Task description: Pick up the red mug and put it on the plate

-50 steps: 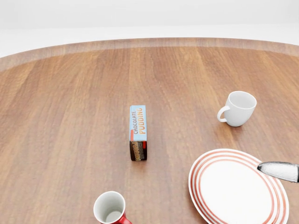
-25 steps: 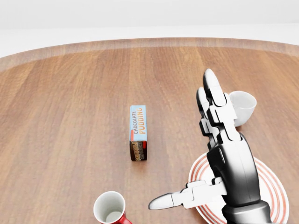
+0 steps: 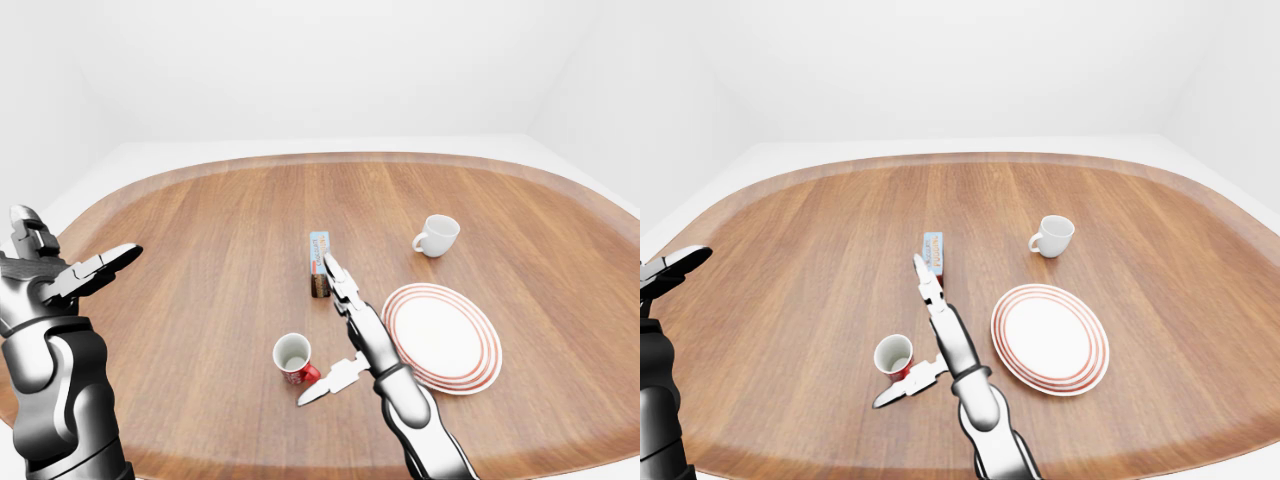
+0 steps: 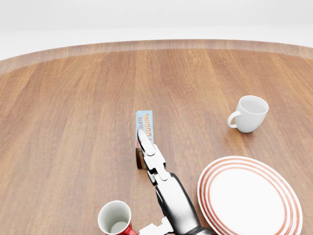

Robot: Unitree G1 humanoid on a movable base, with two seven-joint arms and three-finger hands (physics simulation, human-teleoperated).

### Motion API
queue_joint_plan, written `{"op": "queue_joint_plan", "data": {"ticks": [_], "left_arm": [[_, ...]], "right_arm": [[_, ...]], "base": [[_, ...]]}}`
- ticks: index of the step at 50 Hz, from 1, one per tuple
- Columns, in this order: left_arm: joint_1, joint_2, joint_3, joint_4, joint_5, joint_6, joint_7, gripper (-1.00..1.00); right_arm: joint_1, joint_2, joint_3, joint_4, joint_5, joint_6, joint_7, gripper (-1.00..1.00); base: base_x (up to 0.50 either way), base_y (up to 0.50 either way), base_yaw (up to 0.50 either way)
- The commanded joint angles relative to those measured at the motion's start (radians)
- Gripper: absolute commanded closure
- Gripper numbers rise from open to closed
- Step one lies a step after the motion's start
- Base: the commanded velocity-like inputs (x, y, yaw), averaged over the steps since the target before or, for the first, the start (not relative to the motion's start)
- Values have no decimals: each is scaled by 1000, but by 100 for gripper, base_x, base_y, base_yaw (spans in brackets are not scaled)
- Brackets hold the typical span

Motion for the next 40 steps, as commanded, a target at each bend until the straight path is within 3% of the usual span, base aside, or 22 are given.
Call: {"op": "queue_joint_plan", "data": {"ticks": [1,18,40], "left_arm": [[0,0,1,-4,-1,0,2,-100],[-6,3,-4,19,1,0,-3,-100],[-3,1,-4,16,2,0,-2,-100]], "right_arm": [[-1,9,49,101,0,0,10,-100],[-13,18,49,193,-29,0,37,-100],[-62,76,-33,444,-44,0,62,-100]], "base": [[0,0,0],[0,0,0],[0,0,0]]}}
